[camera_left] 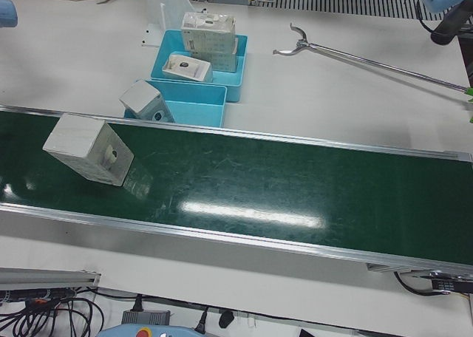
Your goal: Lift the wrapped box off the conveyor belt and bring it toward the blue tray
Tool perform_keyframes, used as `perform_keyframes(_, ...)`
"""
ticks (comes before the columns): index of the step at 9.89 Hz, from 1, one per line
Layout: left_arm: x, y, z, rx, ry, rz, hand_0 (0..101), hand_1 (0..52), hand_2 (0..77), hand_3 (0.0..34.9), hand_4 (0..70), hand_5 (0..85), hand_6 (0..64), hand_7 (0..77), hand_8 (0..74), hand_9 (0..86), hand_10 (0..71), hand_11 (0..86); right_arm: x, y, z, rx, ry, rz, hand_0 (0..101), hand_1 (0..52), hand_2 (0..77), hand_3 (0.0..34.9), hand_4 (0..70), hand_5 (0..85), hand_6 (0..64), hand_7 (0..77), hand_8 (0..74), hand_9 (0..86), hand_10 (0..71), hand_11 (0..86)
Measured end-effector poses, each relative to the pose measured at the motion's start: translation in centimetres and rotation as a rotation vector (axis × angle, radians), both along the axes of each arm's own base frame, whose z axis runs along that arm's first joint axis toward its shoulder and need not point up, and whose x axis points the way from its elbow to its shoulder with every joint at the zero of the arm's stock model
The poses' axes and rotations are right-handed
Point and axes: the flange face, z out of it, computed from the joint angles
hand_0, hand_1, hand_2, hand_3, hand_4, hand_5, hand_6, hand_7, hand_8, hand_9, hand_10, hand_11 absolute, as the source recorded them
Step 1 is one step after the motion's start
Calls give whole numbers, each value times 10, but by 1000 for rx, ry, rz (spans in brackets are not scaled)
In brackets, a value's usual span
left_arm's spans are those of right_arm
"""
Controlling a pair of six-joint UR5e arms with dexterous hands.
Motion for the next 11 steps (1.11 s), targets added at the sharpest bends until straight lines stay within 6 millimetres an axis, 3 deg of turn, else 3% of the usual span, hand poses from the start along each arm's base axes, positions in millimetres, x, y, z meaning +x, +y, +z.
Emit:
perform_keyframes(9, 0, 0, 0, 0, 0, 0, 0, 0, 5, 0, 0, 11, 0, 5, 0, 0, 5, 0, -1, 0, 0, 1, 7, 2, 480, 147, 180, 279, 104, 387, 33, 278, 0, 60, 5, 16)
perform_keyframes(11, 0, 0, 0, 0, 0, 0, 0, 0, 11, 0, 0, 11, 5, 0, 0, 0, 5, 0, -4, 0, -2, 11, 15, 5, 482, 147, 185, 239, 98, 398, 27, 267, 0, 60, 5, 16)
